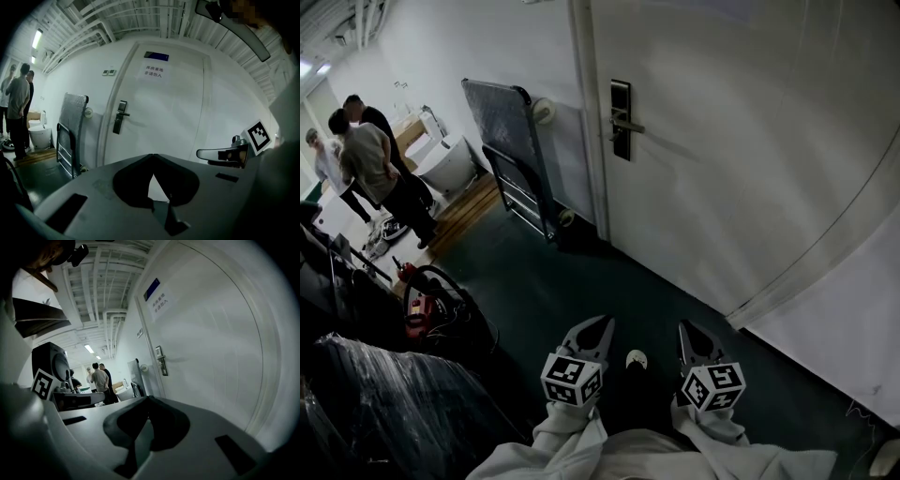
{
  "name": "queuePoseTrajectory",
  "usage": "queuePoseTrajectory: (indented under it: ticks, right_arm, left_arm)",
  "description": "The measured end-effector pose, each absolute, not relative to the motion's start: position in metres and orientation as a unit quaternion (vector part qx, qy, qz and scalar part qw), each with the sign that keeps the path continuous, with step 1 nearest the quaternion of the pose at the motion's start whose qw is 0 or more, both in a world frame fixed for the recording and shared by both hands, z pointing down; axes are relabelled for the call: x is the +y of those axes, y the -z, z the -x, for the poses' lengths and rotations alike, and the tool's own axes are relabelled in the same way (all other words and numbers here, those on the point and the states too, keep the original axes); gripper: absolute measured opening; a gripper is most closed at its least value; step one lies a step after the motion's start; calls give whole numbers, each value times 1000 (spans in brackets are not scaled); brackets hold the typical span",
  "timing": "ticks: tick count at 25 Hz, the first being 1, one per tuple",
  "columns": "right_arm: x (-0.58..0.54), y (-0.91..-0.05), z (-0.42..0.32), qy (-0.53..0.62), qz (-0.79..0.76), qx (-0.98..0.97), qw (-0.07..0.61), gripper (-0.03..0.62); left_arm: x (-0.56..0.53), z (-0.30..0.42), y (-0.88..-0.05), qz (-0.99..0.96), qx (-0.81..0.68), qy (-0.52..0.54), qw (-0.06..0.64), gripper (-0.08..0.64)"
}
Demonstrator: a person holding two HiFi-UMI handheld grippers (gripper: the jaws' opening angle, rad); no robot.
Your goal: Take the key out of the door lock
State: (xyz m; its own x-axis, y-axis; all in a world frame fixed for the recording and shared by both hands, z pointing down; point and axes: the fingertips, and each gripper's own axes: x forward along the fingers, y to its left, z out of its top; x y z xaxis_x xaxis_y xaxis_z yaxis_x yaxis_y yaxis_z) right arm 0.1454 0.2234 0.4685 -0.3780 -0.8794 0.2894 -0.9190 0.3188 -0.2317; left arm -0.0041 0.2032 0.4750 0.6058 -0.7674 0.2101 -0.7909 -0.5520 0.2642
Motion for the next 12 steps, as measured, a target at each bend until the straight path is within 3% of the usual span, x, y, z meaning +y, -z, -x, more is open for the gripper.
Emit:
queuePoseTrajectory:
  ticks: [12]
  right_arm:
    - [116, -457, -149, -176, -534, -825, 58, 52]
  left_arm:
    - [99, 2, -462, -870, -463, -31, 163, 14]
